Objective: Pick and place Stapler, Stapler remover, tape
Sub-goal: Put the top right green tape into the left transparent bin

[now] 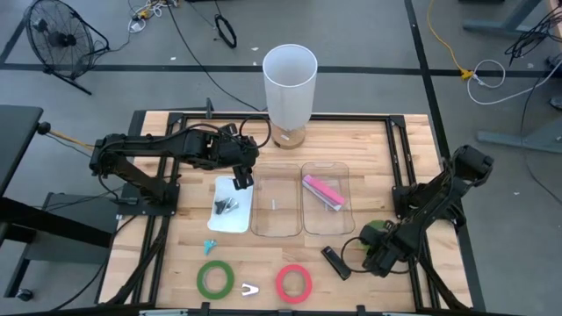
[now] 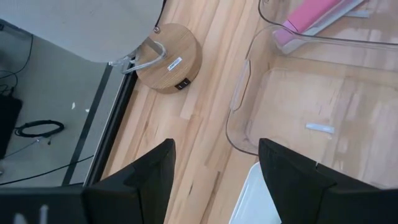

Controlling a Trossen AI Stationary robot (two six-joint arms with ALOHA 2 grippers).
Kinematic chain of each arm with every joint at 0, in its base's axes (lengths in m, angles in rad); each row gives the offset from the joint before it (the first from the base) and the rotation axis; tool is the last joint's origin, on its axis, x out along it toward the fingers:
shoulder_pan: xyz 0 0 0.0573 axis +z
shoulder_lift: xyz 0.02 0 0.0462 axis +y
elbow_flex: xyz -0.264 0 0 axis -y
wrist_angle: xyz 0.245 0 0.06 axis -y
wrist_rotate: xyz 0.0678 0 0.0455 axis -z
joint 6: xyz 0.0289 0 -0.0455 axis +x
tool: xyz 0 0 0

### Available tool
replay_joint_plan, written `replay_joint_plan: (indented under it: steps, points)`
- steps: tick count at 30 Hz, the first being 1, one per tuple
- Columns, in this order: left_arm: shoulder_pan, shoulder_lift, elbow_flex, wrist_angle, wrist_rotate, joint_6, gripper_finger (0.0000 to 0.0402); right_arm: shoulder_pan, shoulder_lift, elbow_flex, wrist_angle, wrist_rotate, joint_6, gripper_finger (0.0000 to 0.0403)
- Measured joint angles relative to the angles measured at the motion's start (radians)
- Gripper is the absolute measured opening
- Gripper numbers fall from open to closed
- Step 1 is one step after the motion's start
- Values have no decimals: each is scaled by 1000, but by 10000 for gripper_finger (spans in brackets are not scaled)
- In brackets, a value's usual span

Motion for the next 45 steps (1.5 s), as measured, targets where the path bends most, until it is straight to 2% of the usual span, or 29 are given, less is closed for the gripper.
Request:
replay_joint_plan:
  steps: [1, 2, 7, 9, 12, 20, 23, 27, 31, 36, 40, 45]
  points:
    - [0, 0, 0, 0, 0, 0, 233, 0, -8, 0, -3, -2, -2, 76]
    - [0, 0, 0, 0, 0, -2, 233, 0, -14, 0, -7, -3, -2, 61]
    - [0, 0, 0, 0, 0, -19, 233, -1, -58, -1, -36, -39, -20, 64]
    - [0, 0, 0, 0, 0, -18, 233, 2, -89, 13, -92, -86, -27, 64]
    - [0, 0, 0, 0, 0, -19, 233, 1, -132, 65, -182, -83, -29, 64]
    - [0, 0, -1, 0, 0, -19, 233, 2, -227, 316, -625, -65, -11, 64]
    - [0, 0, -1, 0, 1, -19, 233, 2, -246, 436, -752, -10, 8, 64]
    - [0, 0, -1, 0, 1, -19, 233, -15, -247, 558, -822, 85, -17, 64]
    - [0, 0, -1, 0, 6, -19, 233, -64, -237, 619, -803, 219, -109, 64]
    - [0, 0, -1, 20, 12, -19, 233, -200, -198, 627, -662, 312, -374, 64]
    - [0, 0, -1, 60, 12, -17, 233, -340, -162, 627, -445, 304, -642, 64]
    - [0, 0, -1, 76, 12, -17, 233, -511, -89, 627, -175, 197, -933, 64]
